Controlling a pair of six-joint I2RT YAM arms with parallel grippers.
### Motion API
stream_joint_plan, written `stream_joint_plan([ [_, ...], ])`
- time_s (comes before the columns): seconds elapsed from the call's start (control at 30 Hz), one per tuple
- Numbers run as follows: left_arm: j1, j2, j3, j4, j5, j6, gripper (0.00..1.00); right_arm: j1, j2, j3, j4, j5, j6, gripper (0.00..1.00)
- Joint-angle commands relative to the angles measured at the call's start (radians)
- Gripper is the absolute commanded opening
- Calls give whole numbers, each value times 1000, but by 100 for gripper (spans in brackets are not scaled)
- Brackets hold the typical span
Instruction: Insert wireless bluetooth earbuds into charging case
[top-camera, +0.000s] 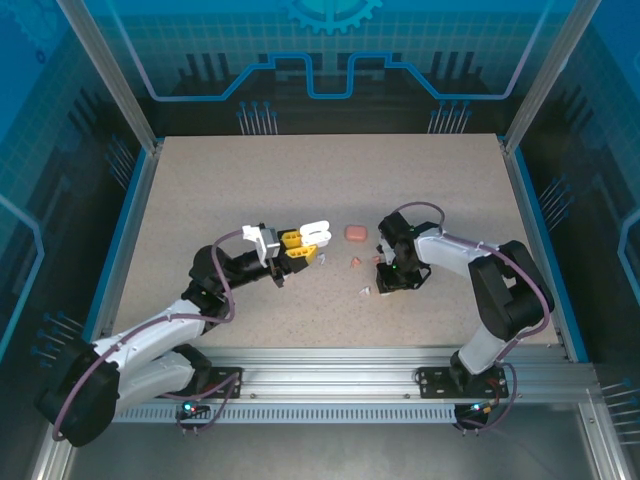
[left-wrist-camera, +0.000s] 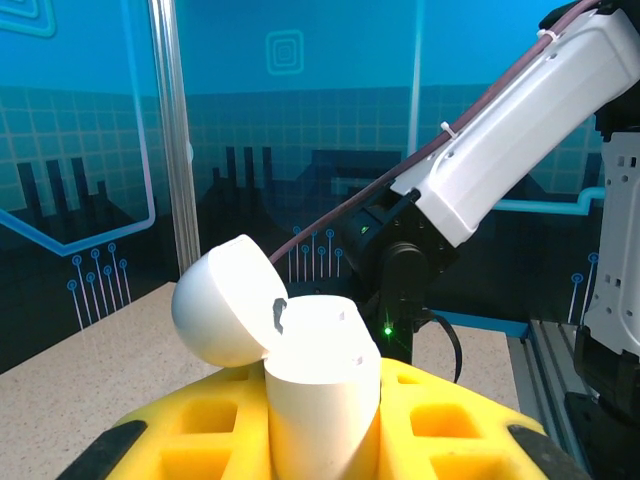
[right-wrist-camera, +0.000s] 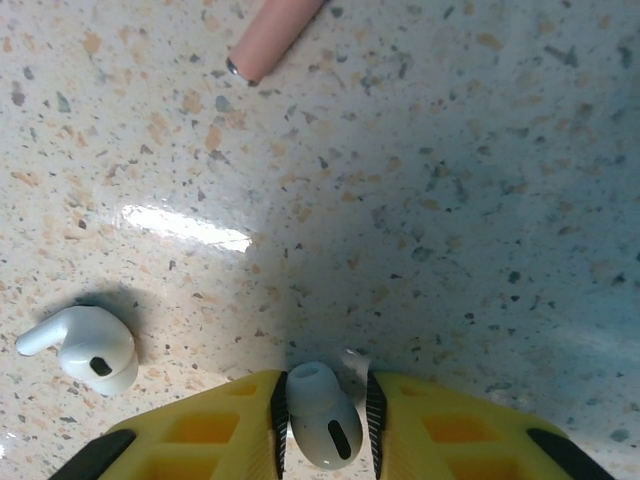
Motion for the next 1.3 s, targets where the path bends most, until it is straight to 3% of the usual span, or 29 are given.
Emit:
stream_joint_plan([
  [0.0, -5, -25, -3, -6, -16, 24, 0, 23, 31, -5, 26, -34, 12, 28],
  [0.33, -5, -32, -2, -28, -20, 31, 0, 25, -35, -16, 40, -21, 9, 24],
  [0.57, -4, -16, -3, -5, -13, -22, 0, 26, -182, -25, 54, 18, -66, 23],
  [0.97, -9, 38, 34, -10, 4, -107, 0, 94, -616, 20, 80, 137, -355, 24],
  [1.27, -19, 70, 57, 0, 27, -116, 0, 265, -713, 168, 87, 289, -641, 23],
])
